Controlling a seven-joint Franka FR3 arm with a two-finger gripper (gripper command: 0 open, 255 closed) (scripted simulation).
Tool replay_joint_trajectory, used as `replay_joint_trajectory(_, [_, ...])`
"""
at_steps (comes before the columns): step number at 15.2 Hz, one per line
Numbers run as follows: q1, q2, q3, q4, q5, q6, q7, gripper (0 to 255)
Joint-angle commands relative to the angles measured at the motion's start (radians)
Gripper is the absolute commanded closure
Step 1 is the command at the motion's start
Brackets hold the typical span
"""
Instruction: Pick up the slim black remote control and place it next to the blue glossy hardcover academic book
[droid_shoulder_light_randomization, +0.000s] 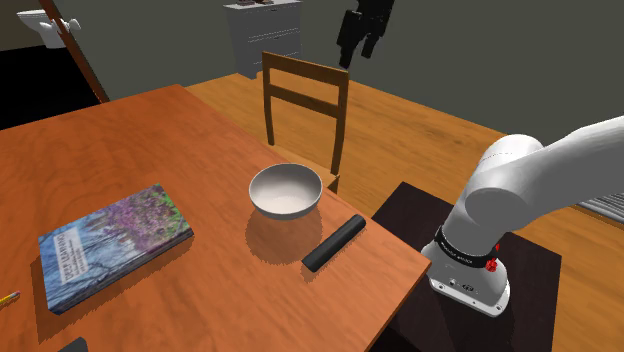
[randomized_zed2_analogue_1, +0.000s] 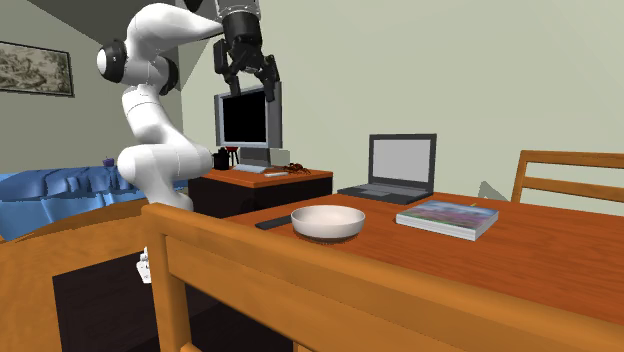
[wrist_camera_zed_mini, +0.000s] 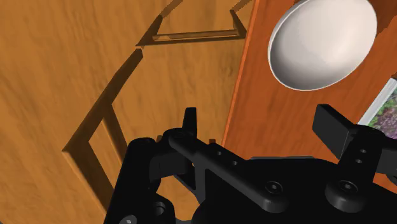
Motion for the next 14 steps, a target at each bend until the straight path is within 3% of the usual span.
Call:
replay_joint_trajectory(1, [0.0, 0.0, 0.0, 0.0, 0.0, 0.0, 0.0, 0])
replay_joint_trajectory(14, [0.24, 0.081, 0.043, -0.245, 0.055, 0.208, -0.359, 0])
